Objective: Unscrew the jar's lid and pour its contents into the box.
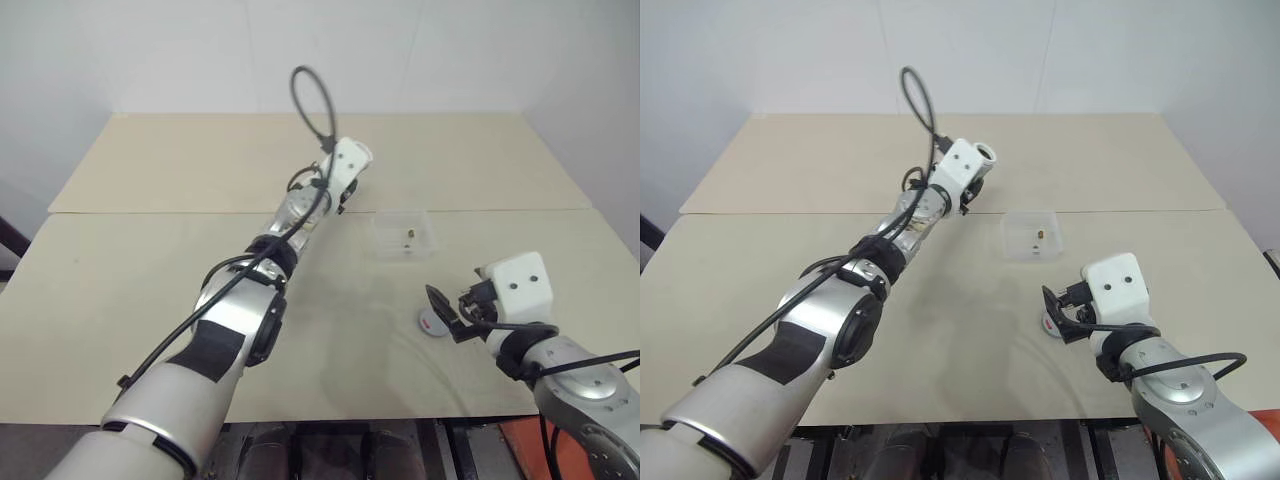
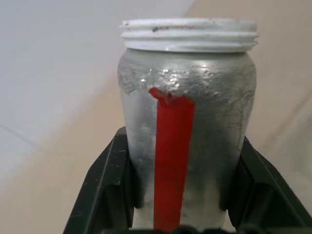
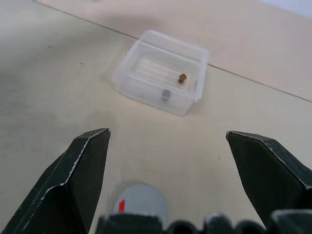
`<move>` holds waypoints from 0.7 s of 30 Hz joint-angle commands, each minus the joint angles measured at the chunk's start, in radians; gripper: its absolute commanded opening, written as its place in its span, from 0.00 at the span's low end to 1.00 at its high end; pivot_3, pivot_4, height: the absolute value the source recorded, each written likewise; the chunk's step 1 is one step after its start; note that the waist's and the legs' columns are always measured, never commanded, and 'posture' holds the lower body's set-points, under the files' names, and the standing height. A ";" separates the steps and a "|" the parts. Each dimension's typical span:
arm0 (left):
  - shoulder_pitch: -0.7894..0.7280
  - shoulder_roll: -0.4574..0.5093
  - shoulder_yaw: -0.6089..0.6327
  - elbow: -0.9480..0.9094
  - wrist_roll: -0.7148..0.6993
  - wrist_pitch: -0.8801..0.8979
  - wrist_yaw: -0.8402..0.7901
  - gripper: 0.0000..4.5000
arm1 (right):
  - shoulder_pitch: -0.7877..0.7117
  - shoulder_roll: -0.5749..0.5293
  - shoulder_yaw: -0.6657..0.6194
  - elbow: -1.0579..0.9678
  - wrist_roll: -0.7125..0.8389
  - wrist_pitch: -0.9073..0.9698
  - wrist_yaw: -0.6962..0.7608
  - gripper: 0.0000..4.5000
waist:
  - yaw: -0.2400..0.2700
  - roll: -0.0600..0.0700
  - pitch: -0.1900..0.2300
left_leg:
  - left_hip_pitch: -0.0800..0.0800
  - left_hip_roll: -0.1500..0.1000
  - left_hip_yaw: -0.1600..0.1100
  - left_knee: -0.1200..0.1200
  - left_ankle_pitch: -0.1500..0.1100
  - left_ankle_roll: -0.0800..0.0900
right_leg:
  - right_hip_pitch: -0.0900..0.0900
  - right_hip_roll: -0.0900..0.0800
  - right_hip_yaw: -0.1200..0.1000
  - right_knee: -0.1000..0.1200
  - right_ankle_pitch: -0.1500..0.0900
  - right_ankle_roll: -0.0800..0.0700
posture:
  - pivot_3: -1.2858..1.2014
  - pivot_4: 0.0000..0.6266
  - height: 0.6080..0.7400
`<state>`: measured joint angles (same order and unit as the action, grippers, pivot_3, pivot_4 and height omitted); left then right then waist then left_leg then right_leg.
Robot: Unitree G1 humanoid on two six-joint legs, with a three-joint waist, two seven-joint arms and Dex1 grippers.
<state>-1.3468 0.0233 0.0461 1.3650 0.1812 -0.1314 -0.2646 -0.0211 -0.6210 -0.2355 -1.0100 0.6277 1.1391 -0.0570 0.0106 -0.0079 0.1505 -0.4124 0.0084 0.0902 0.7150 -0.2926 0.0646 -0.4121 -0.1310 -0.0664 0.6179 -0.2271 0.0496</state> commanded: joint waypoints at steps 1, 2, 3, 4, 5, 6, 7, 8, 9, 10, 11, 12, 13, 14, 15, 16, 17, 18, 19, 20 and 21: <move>0.092 0.025 0.090 -0.126 -0.149 -0.056 -0.180 0.44 | -0.032 -0.004 0.017 0.005 -0.028 -0.024 0.029 0.99 | -0.002 0.000 0.000 | 0.001 0.000 0.000 0.000 0.000 0.000 | 0.001 0.000 0.000 0.000 0.000 0.000 | 0.52 0.24 1.00; 0.146 0.031 0.088 -0.177 -0.161 -0.059 -0.203 0.44 | -0.039 -0.006 0.023 0.012 -0.033 -0.025 0.038 0.99 | -0.003 0.000 0.000 | 0.003 0.000 0.000 -0.001 0.000 0.000 | 0.003 0.000 0.000 -0.001 0.000 0.000 | 0.52 0.24 1.00; 0.194 0.035 0.083 -0.227 -0.169 -0.060 -0.218 0.44 | -0.044 -0.006 0.028 0.016 -0.039 -0.025 0.046 0.99 | -0.004 0.000 0.000 | 0.004 0.000 0.000 -0.001 0.000 0.000 | 0.004 0.000 0.000 -0.001 0.000 0.000 | 0.52 0.24 1.00; 0.259 0.036 0.071 -0.306 -0.176 -0.062 -0.231 0.44 | -0.046 -0.008 0.029 0.020 -0.044 -0.028 0.057 0.99 | -0.004 0.001 0.000 | 0.006 0.000 0.000 -0.001 0.000 0.000 | 0.005 0.000 0.000 -0.001 0.000 0.000 | 0.52 0.24 1.00; 0.321 0.035 0.062 -0.392 -0.185 -0.050 -0.237 0.44 | -0.049 -0.009 0.032 0.024 -0.048 -0.030 0.066 0.99 | -0.004 0.001 0.000 | 0.006 0.000 0.000 -0.001 0.000 0.000 | 0.006 0.000 0.000 -0.001 0.000 0.000 | 0.52 0.24 1.00; 0.391 0.029 0.057 -0.497 -0.200 -0.030 -0.240 0.44 | -0.051 -0.010 0.037 0.030 -0.052 -0.032 0.075 0.99 | -0.004 0.001 0.000 | 0.007 0.000 0.000 -0.001 0.000 0.000 | 0.007 0.000 0.000 -0.001 0.000 0.000 | 0.52 0.24 1.00; 0.454 0.022 0.053 -0.597 -0.217 0.002 -0.238 0.44 | -0.055 -0.011 0.042 0.037 -0.059 -0.035 0.083 0.99 | -0.005 0.001 0.000 | 0.007 0.000 0.000 -0.001 0.000 0.000 | 0.007 0.000 0.000 -0.001 0.000 0.000 | 0.52 0.24 1.00; 0.501 0.016 0.045 -0.675 -0.223 0.030 -0.229 0.44 | -0.057 -0.012 0.044 0.043 -0.063 -0.037 0.091 0.99 | -0.003 0.001 0.000 | 0.007 0.001 0.000 0.000 0.000 0.000 | 0.007 0.000 0.000 -0.001 0.000 0.000 | 0.52 0.24 1.00; 0.552 0.020 0.018 -0.741 -0.198 0.029 -0.216 0.44 | -0.061 -0.013 0.048 0.051 -0.069 -0.041 0.101 0.99 | -0.001 0.001 0.000 | 0.007 0.001 -0.001 0.000 0.000 0.000 | 0.007 0.000 0.000 -0.001 0.000 0.000 | 0.52 0.24 1.00; 0.600 0.014 0.007 -0.798 -0.200 0.044 -0.212 0.44 | -0.067 -0.010 0.057 0.060 -0.074 -0.047 0.110 0.99 | 0.001 0.001 0.000 | 0.007 0.001 -0.001 0.000 0.000 0.000 | 0.007 0.000 0.000 -0.001 0.000 0.000 | 0.52 0.24 1.00; 0.636 0.008 0.001 -0.841 -0.208 0.057 -0.207 0.44 | -0.073 -0.008 0.066 0.068 -0.080 -0.051 0.119 0.99 | 0.002 0.001 -0.001 | 0.007 0.000 -0.001 0.000 0.000 0.000 | 0.007 0.000 0.000 -0.001 0.000 0.000 | 0.52 0.24 1.00; 0.666 0.003 -0.006 -0.871 -0.208 0.057 -0.195 0.44 | -0.079 -0.009 0.076 0.077 -0.088 -0.058 0.128 0.99 | 0.003 0.001 -0.001 | 0.007 0.000 -0.001 0.000 0.000 0.000 | 0.008 0.000 0.000 -0.001 0.000 0.000 | 0.52 0.24 1.00; 0.688 0.003 -0.014 -0.888 -0.201 0.053 -0.184 0.44 | -0.083 -0.009 0.084 0.084 -0.094 -0.063 0.135 0.99 | 0.004 0.001 -0.001 | 0.007 0.000 -0.001 0.001 0.000 0.000 | 0.008 0.000 0.000 -0.001 0.000 0.000 | 0.52 0.24 1.00; 0.706 0.008 -0.026 -0.896 -0.185 0.044 -0.174 0.44 | -0.088 -0.010 0.091 0.090 -0.100 -0.067 0.141 0.99 | 0.003 0.001 -0.001 | 0.008 0.001 -0.001 0.001 0.000 0.000 | 0.009 0.000 0.000 -0.001 0.000 -0.001 | 0.52 0.24 1.00; 0.719 0.009 -0.033 -0.903 -0.181 0.042 -0.168 0.44 | -0.092 -0.010 0.095 0.096 -0.106 -0.070 0.147 0.99 | 0.004 0.001 -0.001 | 0.008 0.001 -0.001 0.001 0.000 0.000 | 0.009 0.000 0.000 -0.001 0.000 -0.001 | 0.52 0.24 1.00; 0.728 0.005 -0.030 -0.909 -0.192 0.053 -0.161 0.44 | -0.095 -0.010 0.097 0.101 -0.111 -0.073 0.154 0.99 | 0.003 0.001 -0.001 | 0.009 0.001 -0.001 0.001 0.000 0.000 | 0.009 0.000 0.000 -0.001 0.000 -0.001 | 0.52 0.24 1.00; 0.736 0.005 -0.030 -0.908 -0.196 0.049 -0.153 0.44 | -0.097 -0.011 0.099 0.106 -0.118 -0.077 0.160 0.99 | 0.003 0.001 -0.001 | 0.009 0.001 -0.001 0.001 0.000 0.000 | 0.010 0.000 0.000 -0.001 0.001 -0.001 | 0.52 0.24 1.00; 0.743 0.003 -0.026 -0.904 -0.206 0.050 -0.148 0.44 | -0.097 -0.013 0.101 0.109 -0.126 -0.080 0.166 0.99 | 0.002 0.001 -0.001 | 0.009 0.001 -0.001 0.001 0.000 0.000 | 0.009 0.000 0.001 -0.001 0.001 -0.001 | 0.52 0.24 1.00; 0.747 0.001 -0.021 -0.897 -0.217 0.050 -0.147 0.44 | -0.098 -0.014 0.103 0.113 -0.132 -0.083 0.172 0.99 | 0.001 0.001 -0.001 | 0.009 0.001 -0.001 0.001 0.000 0.000 | 0.009 0.000 0.001 -0.001 0.001 -0.001 | 0.52 0.24 1.00; 0.751 0.003 -0.020 -0.885 -0.222 0.039 -0.148 0.44 | -0.098 -0.014 0.103 0.115 -0.138 -0.085 0.176 0.99 | 0.001 0.001 -0.001 | 0.009 0.001 -0.001 0.000 0.000 0.000 | 0.009 0.000 0.001 -0.001 0.001 -0.001 | 0.52 0.24 1.00; 0.758 0.002 -0.015 -0.870 -0.235 0.018 -0.158 0.44 | -0.096 -0.013 0.105 0.117 -0.145 -0.087 0.180 0.99 | 0.001 0.001 -0.001 | 0.009 0.001 -0.001 0.000 0.000 0.000 | 0.009 0.000 0.001 -0.001 0.001 -0.001 | 0.52 0.24 1.00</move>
<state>-0.5930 0.0260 0.0221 0.5001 -0.0295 -0.0854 -0.4202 -0.1049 -0.6237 -0.1246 -0.8794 0.4986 1.0853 0.1148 0.0118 -0.0065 0.1495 -0.4037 0.0091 0.0891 0.7153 -0.2925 0.0646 -0.4031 -0.1310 -0.0658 0.6170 -0.2265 0.0486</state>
